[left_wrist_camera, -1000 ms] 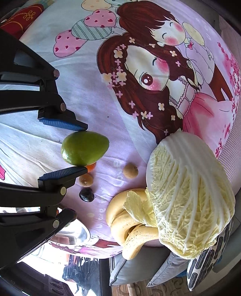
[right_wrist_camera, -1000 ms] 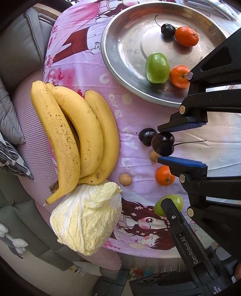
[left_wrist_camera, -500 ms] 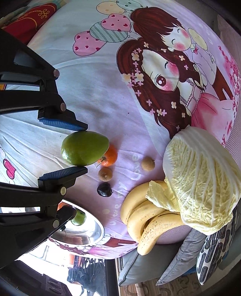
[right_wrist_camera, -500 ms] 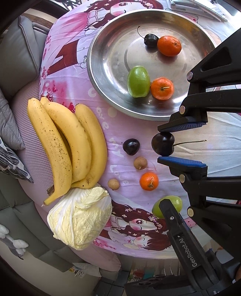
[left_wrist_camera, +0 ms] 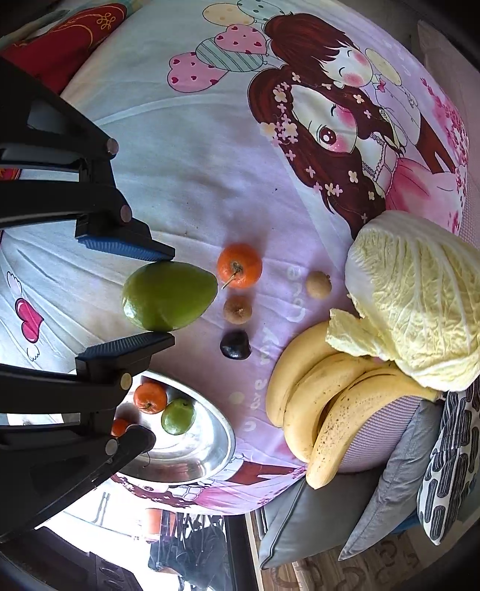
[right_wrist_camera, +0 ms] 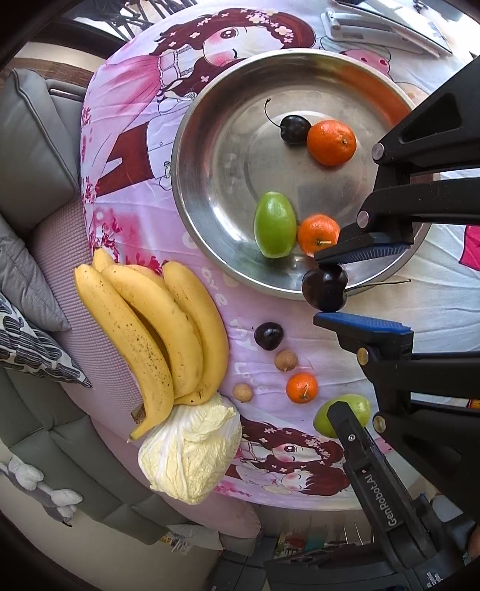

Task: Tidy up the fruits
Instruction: 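Carry the held lime and cherry with both grippers over the steel bowl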

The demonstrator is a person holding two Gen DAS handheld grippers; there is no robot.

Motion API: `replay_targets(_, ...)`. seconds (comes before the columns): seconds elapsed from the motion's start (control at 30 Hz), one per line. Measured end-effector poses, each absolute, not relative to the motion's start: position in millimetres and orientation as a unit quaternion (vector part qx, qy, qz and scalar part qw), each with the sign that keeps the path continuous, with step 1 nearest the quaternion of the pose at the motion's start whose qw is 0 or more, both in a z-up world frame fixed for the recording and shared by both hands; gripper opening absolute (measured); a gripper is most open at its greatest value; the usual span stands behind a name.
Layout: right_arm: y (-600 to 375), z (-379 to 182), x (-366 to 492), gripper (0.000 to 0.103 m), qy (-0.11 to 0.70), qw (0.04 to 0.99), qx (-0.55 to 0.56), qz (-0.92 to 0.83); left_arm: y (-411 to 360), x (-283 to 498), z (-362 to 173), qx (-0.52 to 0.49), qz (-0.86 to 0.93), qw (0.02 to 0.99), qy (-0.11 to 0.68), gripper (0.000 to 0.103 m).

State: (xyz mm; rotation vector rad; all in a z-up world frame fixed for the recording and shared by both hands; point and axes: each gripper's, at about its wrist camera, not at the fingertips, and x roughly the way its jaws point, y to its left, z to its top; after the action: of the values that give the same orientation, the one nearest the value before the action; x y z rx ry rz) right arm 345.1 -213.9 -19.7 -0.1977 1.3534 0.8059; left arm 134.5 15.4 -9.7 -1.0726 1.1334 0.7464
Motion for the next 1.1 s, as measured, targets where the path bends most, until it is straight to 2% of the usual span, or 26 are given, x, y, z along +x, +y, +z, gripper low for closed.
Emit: replay_targets(1.1, -305.4, -45.4, 435.5, 0.029, 0.622, 0.723, -0.038, 0.298, -92.8, 264.2, -16.2, -0.395, 0.234, 0.688, 0.562, 0.041)
